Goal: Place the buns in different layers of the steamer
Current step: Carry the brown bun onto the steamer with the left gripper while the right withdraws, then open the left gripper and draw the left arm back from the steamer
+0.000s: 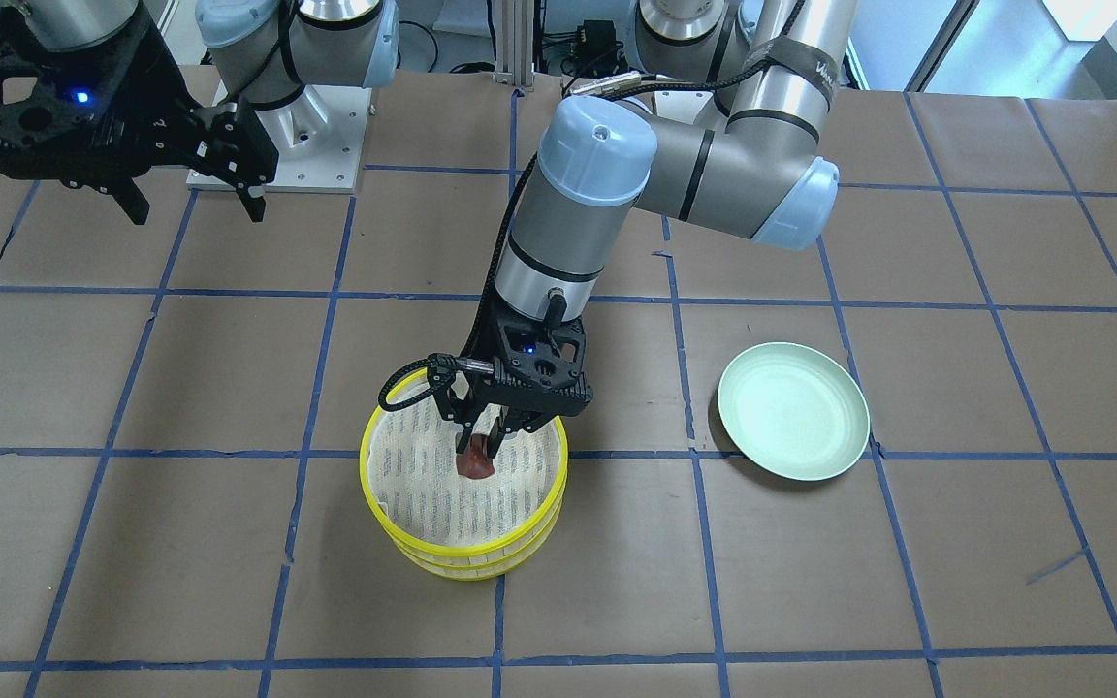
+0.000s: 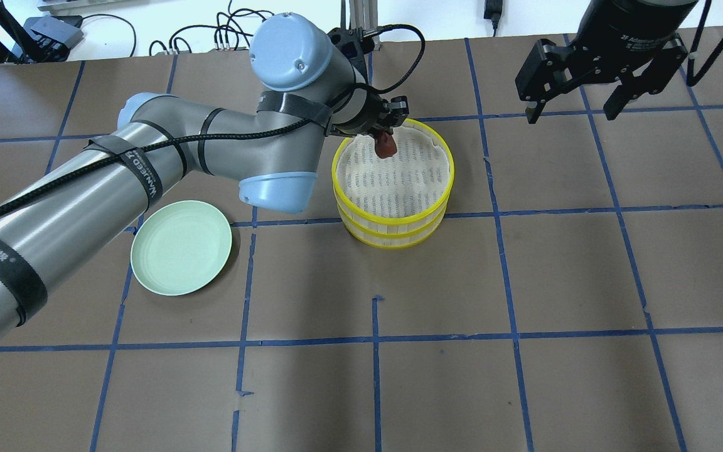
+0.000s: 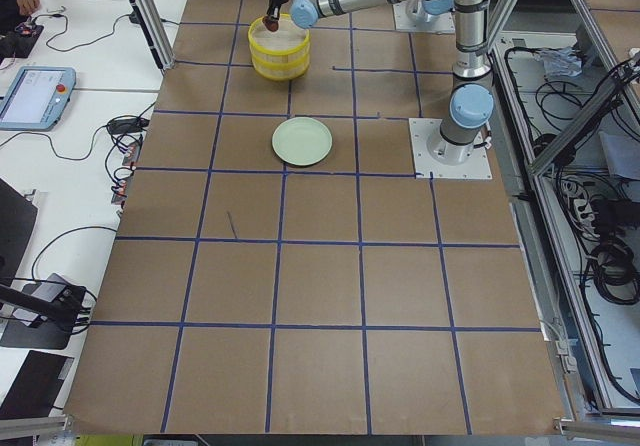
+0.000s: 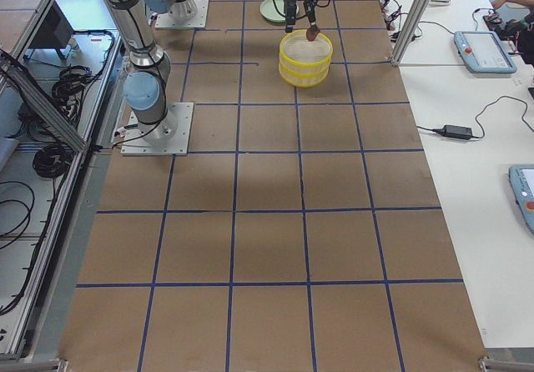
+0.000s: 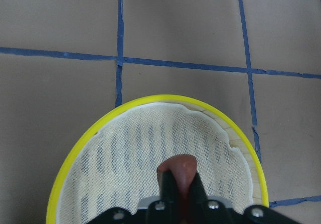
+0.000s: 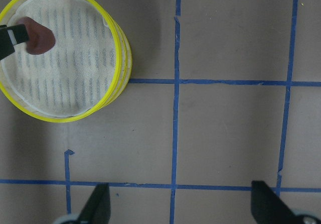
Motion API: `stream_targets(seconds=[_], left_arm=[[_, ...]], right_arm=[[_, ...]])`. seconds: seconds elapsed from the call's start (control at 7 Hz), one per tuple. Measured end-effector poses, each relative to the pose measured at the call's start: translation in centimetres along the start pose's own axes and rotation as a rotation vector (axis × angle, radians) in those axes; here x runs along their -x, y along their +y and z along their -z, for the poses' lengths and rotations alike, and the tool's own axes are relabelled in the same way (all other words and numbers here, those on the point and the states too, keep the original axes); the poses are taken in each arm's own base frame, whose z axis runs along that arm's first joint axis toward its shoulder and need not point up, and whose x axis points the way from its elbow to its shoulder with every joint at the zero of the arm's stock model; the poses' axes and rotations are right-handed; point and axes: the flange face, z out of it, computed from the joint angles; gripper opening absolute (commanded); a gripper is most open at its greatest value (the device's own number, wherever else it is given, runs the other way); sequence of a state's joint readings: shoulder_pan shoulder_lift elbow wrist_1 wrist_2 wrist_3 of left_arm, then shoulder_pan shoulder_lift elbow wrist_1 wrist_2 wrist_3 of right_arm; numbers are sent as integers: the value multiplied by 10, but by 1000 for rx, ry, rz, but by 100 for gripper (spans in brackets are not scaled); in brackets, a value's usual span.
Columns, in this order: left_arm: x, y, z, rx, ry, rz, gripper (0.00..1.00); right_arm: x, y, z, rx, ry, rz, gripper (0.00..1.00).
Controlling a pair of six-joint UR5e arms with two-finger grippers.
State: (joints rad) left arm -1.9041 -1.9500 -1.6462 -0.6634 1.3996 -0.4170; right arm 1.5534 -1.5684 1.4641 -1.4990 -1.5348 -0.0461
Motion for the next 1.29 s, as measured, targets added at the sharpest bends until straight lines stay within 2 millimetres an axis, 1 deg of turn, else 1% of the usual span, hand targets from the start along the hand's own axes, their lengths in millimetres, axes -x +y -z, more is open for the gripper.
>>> stream_targets(seconds=[0.29,0.43,0.57,0.71,0.86,1.0,1.14,1.29], left_arm=[[-2,1,2,-4,2,0,100],[0,-1,10,-18,-5,-49,100],[13,-12,25,-23,-32,-144,100],[43,-30,51,4,-74,-242,100],[83,-46,82,53,-111,-300,100],[124,-53,112,123,-140,-298,100],[161,-53,137,195,-158,-254,100],[189,-50,155,251,-169,-207,100]], right_arm=[[-3,-1,-6,-18,5,-6,100],[-4,-1,-7,-21,7,-9,100],[-5,-1,-6,-24,7,-15,100],[-5,-1,-6,-25,8,-28,100],[-5,1,-5,-18,12,-38,100],[-4,5,-4,-7,14,-42,100],[-3,8,-3,0,15,-42,100],[-3,10,-1,2,16,-42,100]])
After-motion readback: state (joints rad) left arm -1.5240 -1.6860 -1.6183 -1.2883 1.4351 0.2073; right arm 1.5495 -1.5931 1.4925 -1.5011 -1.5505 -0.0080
